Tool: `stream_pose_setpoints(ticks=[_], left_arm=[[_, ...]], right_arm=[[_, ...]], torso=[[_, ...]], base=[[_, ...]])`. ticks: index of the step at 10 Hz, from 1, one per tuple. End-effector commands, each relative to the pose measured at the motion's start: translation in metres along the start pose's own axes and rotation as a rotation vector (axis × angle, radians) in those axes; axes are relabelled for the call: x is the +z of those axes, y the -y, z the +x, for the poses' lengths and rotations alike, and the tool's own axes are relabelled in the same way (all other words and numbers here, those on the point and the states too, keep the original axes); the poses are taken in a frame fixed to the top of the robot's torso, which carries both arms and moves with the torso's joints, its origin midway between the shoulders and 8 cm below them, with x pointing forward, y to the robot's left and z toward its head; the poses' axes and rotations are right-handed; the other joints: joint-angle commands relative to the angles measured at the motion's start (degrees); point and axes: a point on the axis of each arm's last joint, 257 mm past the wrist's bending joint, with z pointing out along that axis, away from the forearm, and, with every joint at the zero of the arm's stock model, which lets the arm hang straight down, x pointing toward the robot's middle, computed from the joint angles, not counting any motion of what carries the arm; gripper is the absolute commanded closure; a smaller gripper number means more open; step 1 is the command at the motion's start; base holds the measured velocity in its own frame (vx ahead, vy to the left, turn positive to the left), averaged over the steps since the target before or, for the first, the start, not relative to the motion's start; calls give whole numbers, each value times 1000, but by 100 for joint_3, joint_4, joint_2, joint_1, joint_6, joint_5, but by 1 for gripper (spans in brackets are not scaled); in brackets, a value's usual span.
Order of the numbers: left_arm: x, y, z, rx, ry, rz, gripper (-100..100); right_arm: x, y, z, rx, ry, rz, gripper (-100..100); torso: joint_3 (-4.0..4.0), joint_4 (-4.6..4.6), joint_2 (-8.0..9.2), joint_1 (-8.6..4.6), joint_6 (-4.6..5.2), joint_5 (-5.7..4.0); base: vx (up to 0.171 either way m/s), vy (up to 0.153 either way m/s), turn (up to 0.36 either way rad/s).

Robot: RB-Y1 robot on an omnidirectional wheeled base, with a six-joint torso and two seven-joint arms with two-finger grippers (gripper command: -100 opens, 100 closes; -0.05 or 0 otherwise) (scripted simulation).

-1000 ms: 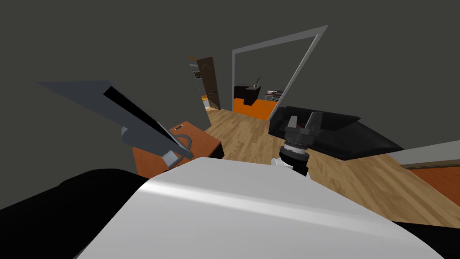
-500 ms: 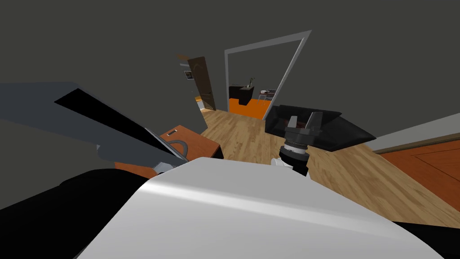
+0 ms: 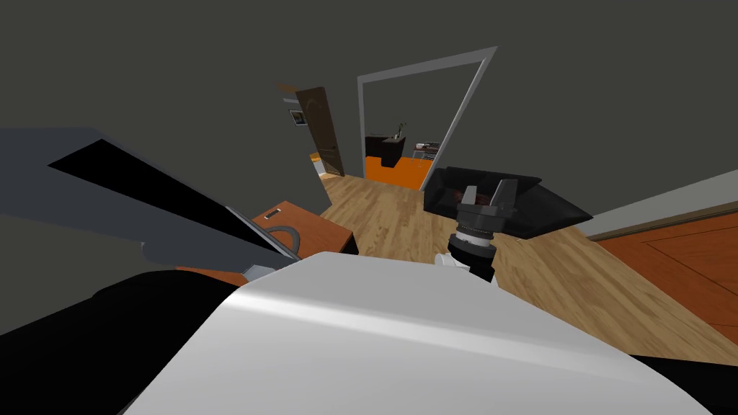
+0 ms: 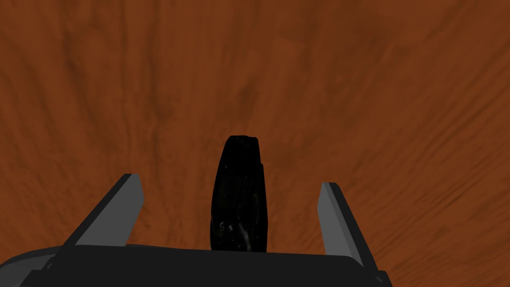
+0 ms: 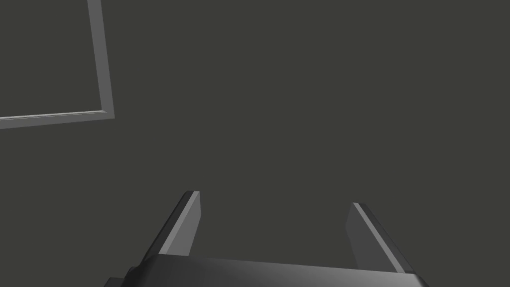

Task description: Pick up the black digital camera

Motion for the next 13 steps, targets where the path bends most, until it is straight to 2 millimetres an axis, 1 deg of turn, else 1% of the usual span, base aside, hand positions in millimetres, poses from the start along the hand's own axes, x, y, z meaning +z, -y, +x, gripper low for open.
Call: stream_pose_setpoints(ticks=[1,2,3,7,8,9,11,12,13], left_arm=[[7,0,7,-5,0,0,-100],[4,-1,5,-3,0,0,-100],[4,-1,5,-4,0,0,100],[4,-1,5,-3,0,-1,100],[4,-1,5,-3,0,-1,0],[-3,0,-4,2,0,0,100],[-11,1,-13,8,-1,-1,100],[-7,1,-11,6,0,1,100],[-8,1,-11,7,0,0,0]], right_arm=[[0,0,0,0,0,0,0],[0,0,0,0,0,0,0],[0,0,0,0,0,0,0],[0,0,0,0,0,0,0],[0,0,0,0,0,0,0],[0,0,0,0,0,0,0],[0,0,0,0,0,0,0],[0,0,0,0,0,0,0],[0,0,0,0,0,0,0]], torso=[[0,0,0,0,0,0],[0,0,1,0,0,0],[-1,-1,-2,-4,-1,-2],[-3,0,-6,-6,-1,-1],[-3,0,-6,-6,0,-2],[-3,0,-6,-6,-1,-2],[-7,-2,-14,-18,-5,-8],[-8,-2,-14,-19,-4,-8],[-6,-2,-11,-14,-2,-4]], base=[[-20,21,-65],[-8,7,-23],[0,0,0],[0,0,0],[0,0,0],[17,-16,74],[27,-28,90],[9,-10,17],[0,0,0]])
